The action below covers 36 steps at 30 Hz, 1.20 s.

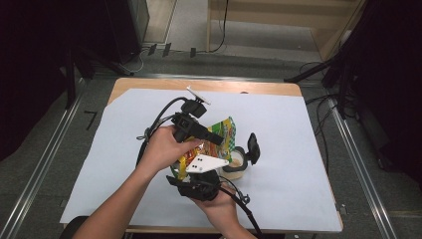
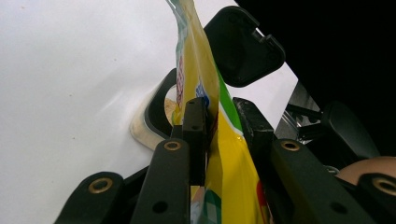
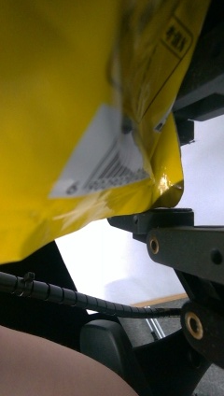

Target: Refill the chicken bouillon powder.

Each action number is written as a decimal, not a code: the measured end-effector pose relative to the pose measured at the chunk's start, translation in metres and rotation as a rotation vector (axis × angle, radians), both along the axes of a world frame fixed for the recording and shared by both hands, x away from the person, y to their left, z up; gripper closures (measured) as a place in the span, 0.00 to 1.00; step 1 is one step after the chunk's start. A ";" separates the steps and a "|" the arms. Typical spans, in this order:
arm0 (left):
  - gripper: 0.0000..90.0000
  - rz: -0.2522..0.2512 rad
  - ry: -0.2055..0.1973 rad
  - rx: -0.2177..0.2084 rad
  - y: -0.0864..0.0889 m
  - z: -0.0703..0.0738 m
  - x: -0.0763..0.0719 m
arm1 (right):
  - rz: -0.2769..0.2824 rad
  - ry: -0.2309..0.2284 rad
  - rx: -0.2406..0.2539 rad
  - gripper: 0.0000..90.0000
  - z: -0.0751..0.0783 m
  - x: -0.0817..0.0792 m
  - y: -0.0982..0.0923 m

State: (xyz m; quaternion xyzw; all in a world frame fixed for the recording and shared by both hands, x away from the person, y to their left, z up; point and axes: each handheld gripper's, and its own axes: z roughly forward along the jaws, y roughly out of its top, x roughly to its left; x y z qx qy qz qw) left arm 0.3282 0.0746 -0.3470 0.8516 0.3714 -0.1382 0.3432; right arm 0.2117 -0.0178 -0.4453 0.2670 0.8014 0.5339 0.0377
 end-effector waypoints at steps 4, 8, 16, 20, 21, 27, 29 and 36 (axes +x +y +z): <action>0.85 0.004 0.003 0.000 0.001 0.000 0.000 | 0.000 -0.001 -0.002 0.74 0.000 0.000 0.000; 0.85 0.003 0.002 -0.004 0.002 0.000 0.001 | 0.002 -0.006 -0.004 0.74 0.000 0.000 0.001; 0.85 0.004 0.003 -0.001 0.001 0.000 0.000 | 0.002 -0.007 -0.007 0.74 0.000 -0.001 0.000; 0.85 0.004 0.005 -0.002 0.002 -0.001 0.001 | -0.001 -0.007 -0.007 0.74 0.000 -0.001 0.001; 0.85 0.004 0.006 -0.003 0.002 -0.001 0.001 | -0.001 -0.006 -0.006 0.74 0.001 -0.001 0.001; 0.85 0.005 0.006 -0.004 0.002 -0.001 0.002 | 0.000 -0.007 -0.007 0.74 0.001 -0.001 0.001; 0.85 0.005 0.006 -0.004 0.002 -0.001 0.002 | 0.002 -0.010 -0.011 0.74 0.001 -0.001 0.001; 0.85 0.004 0.008 -0.001 0.002 -0.002 0.002 | 0.003 -0.010 -0.015 0.74 0.001 -0.001 0.000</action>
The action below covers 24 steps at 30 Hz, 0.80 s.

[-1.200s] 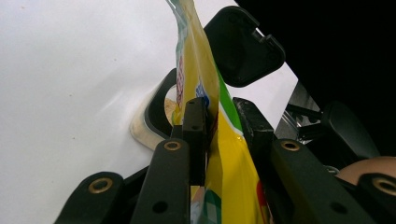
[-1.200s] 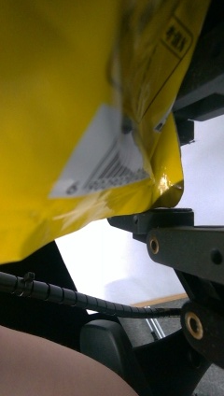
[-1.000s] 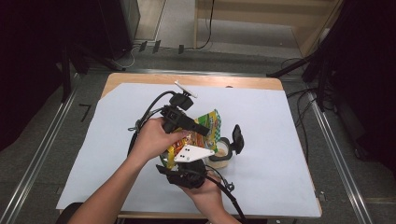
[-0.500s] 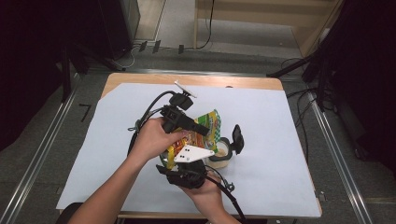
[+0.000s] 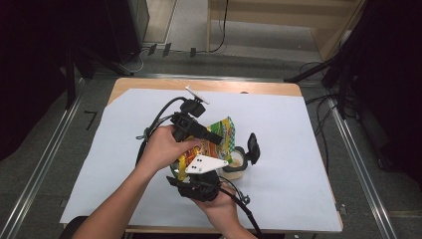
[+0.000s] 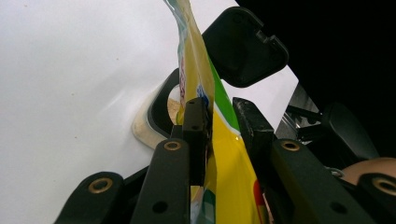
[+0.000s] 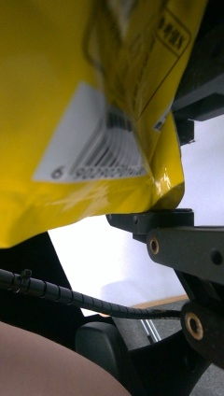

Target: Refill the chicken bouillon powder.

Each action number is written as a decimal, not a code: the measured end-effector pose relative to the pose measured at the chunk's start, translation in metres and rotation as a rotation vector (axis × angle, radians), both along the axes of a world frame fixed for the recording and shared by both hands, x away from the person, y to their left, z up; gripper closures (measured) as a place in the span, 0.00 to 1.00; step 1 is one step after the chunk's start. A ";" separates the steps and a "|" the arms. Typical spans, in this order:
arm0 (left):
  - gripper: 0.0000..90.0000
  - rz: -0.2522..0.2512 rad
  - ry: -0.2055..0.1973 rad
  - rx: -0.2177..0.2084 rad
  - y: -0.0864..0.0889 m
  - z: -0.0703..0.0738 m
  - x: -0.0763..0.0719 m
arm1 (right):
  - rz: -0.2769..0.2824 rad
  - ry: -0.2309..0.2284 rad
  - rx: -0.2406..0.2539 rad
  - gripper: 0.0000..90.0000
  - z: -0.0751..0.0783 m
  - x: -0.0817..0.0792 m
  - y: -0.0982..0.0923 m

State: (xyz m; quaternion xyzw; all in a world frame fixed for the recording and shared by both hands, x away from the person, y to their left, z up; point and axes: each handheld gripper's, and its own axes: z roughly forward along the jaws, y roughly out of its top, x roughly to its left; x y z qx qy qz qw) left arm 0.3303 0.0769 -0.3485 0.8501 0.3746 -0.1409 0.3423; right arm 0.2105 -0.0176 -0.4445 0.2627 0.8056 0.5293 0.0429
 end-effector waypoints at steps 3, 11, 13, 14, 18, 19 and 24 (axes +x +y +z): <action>0.85 0.001 -0.004 -0.003 0.000 0.000 -0.001 | 0.002 -0.002 -0.002 0.74 0.000 0.000 0.000; 0.85 -0.002 0.003 -0.007 0.000 0.000 0.000 | 0.002 -0.002 -0.011 0.74 0.001 0.000 -0.001; 0.85 -0.001 0.006 -0.009 0.000 0.000 0.000 | 0.000 -0.002 -0.014 0.74 0.001 -0.001 -0.001; 0.85 -0.001 0.007 -0.009 0.000 0.000 0.000 | 0.000 -0.003 -0.015 0.74 0.001 -0.001 -0.001; 0.85 -0.001 0.010 -0.010 0.000 -0.001 0.000 | 0.001 -0.005 -0.018 0.74 0.002 -0.001 -0.001; 0.85 -0.001 0.011 -0.010 -0.001 -0.001 0.000 | 0.002 -0.005 -0.019 0.74 0.002 -0.001 -0.001; 0.85 0.001 0.015 -0.009 -0.001 -0.002 0.001 | 0.000 -0.006 -0.025 0.73 0.003 -0.003 -0.002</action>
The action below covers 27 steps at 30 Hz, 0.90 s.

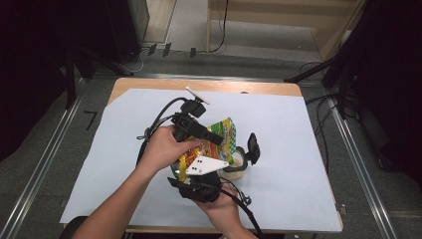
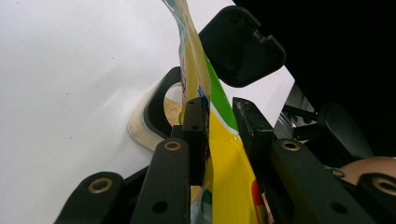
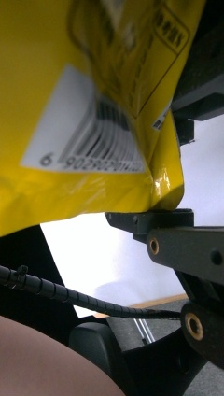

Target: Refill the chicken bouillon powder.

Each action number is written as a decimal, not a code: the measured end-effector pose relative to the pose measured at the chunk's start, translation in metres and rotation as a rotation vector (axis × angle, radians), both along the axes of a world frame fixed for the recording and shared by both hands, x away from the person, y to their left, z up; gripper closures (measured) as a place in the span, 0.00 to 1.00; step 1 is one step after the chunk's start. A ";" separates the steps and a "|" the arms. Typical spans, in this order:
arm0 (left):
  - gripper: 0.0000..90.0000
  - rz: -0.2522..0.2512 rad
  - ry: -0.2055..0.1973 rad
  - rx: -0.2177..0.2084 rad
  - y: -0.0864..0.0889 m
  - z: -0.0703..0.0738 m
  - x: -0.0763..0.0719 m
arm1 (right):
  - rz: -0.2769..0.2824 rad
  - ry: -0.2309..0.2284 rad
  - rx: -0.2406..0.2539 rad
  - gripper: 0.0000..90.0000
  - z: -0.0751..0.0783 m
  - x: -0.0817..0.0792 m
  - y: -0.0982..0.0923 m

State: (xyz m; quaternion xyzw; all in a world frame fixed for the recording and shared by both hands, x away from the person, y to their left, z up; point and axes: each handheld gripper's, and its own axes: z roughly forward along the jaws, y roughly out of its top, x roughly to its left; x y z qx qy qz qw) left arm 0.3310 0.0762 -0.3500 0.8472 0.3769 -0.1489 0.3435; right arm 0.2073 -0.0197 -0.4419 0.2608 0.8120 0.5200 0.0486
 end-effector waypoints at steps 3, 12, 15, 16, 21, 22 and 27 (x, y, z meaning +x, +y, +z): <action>0.85 0.003 0.003 0.003 0.001 -0.001 0.001 | 0.002 -0.002 -0.001 0.73 0.000 -0.001 0.000; 0.85 -0.001 0.002 0.006 0.000 -0.002 0.001 | 0.005 -0.004 -0.004 0.73 -0.001 -0.001 0.000; 0.84 0.000 -0.002 0.006 -0.001 -0.002 0.000 | 0.009 0.004 0.001 0.74 -0.002 0.000 -0.001; 0.84 -0.001 -0.004 0.008 -0.002 -0.002 0.000 | 0.010 0.000 0.002 0.74 -0.003 0.001 -0.001; 0.84 -0.008 -0.016 0.009 -0.004 0.000 -0.003 | 0.008 -0.001 0.012 0.74 -0.004 0.002 -0.001; 0.84 -0.007 -0.016 0.007 -0.004 0.000 -0.004 | 0.008 0.000 0.014 0.74 -0.004 0.002 -0.001; 0.84 -0.006 -0.029 0.007 -0.006 0.001 -0.007 | 0.007 -0.005 0.021 0.74 -0.006 0.003 -0.002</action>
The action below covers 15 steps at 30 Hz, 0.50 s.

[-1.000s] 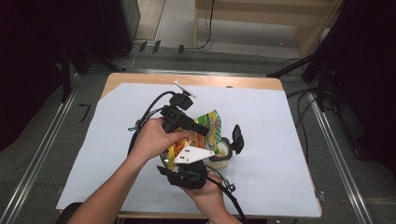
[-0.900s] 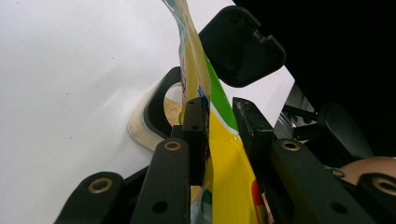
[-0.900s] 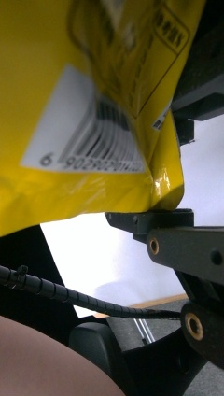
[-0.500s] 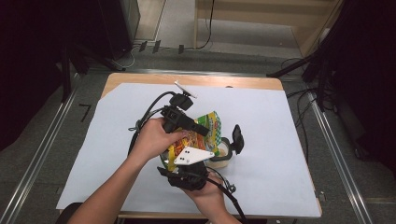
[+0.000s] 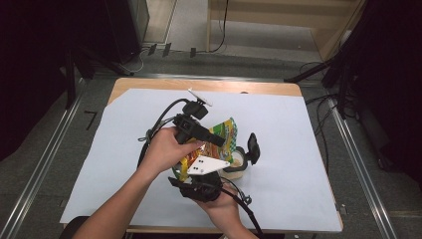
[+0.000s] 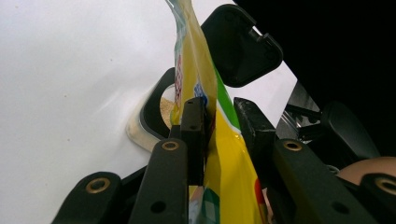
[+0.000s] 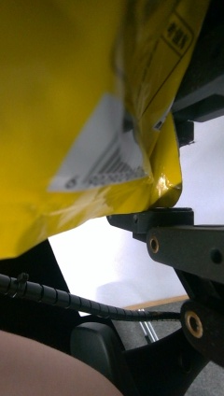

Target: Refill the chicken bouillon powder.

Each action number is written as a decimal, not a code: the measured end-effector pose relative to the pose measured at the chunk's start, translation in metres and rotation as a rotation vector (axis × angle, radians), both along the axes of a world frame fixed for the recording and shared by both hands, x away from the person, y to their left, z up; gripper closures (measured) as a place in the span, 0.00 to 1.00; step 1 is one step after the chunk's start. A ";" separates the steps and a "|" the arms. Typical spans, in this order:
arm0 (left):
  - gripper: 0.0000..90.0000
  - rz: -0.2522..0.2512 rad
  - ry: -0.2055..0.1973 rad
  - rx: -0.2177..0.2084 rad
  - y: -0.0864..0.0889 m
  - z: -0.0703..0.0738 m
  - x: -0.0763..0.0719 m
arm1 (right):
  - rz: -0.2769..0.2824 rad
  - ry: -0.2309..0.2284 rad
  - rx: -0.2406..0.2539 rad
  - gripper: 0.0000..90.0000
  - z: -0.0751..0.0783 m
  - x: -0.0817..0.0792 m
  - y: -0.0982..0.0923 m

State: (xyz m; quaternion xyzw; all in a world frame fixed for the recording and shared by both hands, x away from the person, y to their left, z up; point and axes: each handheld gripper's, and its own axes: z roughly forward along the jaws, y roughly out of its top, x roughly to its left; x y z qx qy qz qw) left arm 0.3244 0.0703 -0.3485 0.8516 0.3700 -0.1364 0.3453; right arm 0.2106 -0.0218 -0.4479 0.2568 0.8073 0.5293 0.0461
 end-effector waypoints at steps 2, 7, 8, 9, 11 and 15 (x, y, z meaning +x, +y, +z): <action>0.84 -0.002 -0.001 -0.002 0.000 0.000 0.000 | -0.002 -0.003 -0.001 0.75 -0.001 0.000 0.000; 0.82 -0.002 -0.006 -0.002 -0.002 0.001 -0.002 | -0.004 0.005 0.006 0.75 -0.001 0.001 -0.001; 0.82 -0.004 -0.010 0.000 -0.002 0.001 -0.003 | -0.004 0.005 0.007 0.75 -0.001 0.001 0.000; 0.83 -0.006 -0.011 0.002 -0.002 0.001 -0.003 | -0.006 0.007 0.011 0.75 -0.001 0.001 0.000; 0.83 -0.008 -0.010 0.001 -0.003 0.002 -0.003 | -0.007 0.016 0.019 0.75 -0.002 0.001 0.000; 0.83 -0.009 -0.005 0.001 -0.003 0.002 -0.003 | -0.008 0.017 0.020 0.75 -0.001 0.001 0.000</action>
